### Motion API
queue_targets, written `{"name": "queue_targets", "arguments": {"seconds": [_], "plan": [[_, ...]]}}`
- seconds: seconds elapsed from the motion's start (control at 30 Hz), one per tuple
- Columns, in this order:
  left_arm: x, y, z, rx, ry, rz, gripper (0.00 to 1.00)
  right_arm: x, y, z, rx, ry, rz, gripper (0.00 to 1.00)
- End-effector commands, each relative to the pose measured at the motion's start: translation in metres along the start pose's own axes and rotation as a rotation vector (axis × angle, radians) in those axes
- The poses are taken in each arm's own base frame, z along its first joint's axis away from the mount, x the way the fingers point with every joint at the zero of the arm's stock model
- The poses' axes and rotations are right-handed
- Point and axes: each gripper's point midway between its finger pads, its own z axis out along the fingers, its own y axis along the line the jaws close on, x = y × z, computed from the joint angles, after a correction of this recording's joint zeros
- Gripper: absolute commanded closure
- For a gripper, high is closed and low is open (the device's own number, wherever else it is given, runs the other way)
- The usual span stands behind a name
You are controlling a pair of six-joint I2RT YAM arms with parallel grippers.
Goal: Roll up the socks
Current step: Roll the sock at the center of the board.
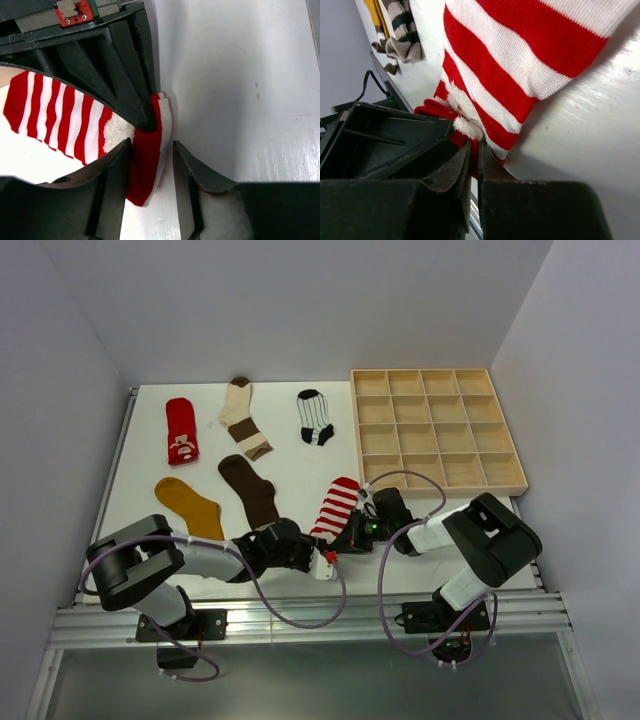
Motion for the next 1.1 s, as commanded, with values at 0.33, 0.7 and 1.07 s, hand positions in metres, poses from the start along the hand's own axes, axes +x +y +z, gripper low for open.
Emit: {"name": "queue_targets", "arguments": {"seconds": [0.33, 0.7, 1.07], "plan": [[0.014, -0.012, 0.01, 0.268, 0.053, -0.184, 0.63, 0.033, -0.075, -0.016, 0.292, 0.05, 0.074, 1.0], [0.013, -0.006, 0.011, 0.419, 0.097, -0.458, 0.8, 0.019, -0.072, -0.017, 0.316, 0.013, 0.034, 0.98], [0.005, 0.004, 0.015, 0.536, 0.167, -0.783, 1.0, -0.033, -0.048, -0.044, 0.392, -0.219, -0.065, 0.48]]}}
